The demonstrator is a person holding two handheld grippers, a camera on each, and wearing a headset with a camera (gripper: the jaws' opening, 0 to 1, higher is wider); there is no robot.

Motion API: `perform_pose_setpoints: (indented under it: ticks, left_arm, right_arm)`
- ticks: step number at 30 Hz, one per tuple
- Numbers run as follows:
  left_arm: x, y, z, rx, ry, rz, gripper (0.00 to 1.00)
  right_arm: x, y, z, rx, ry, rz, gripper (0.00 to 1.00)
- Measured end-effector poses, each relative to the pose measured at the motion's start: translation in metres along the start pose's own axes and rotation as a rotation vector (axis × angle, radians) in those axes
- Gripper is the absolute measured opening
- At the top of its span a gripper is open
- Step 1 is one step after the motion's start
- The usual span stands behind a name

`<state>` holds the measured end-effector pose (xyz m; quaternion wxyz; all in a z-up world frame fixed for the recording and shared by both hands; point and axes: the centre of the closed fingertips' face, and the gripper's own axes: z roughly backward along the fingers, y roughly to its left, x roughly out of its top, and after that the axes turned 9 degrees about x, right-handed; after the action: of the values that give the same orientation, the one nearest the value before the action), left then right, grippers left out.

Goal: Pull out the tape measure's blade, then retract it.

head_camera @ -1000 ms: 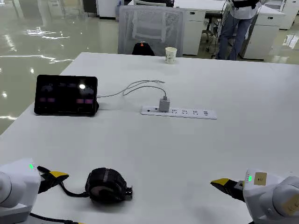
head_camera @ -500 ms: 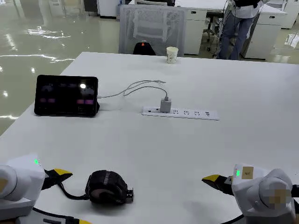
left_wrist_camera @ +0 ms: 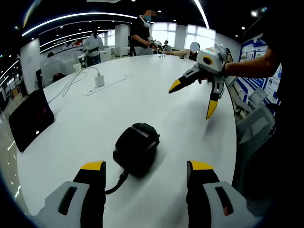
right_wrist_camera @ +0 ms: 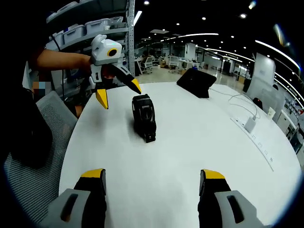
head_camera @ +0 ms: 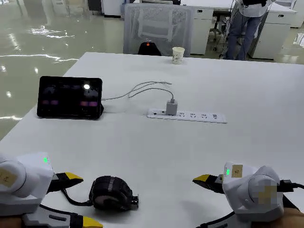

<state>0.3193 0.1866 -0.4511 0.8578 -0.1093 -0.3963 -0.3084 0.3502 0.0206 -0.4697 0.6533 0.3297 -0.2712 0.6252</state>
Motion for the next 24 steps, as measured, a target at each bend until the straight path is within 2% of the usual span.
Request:
perform_pose_setpoints:
  ticks: [16,24]
  left_arm:
    - [0.001,0.009,-0.012,-0.043,0.039,-0.06,0.53]
    - [-0.001,0.009,-0.015,-0.063,0.062,-0.096,0.5]
  right_arm:
    - [0.017,-0.008,-0.027,0.064,0.013,0.065,0.7]
    - [0.023,-0.008,-0.041,0.097,0.014,0.125,0.61]
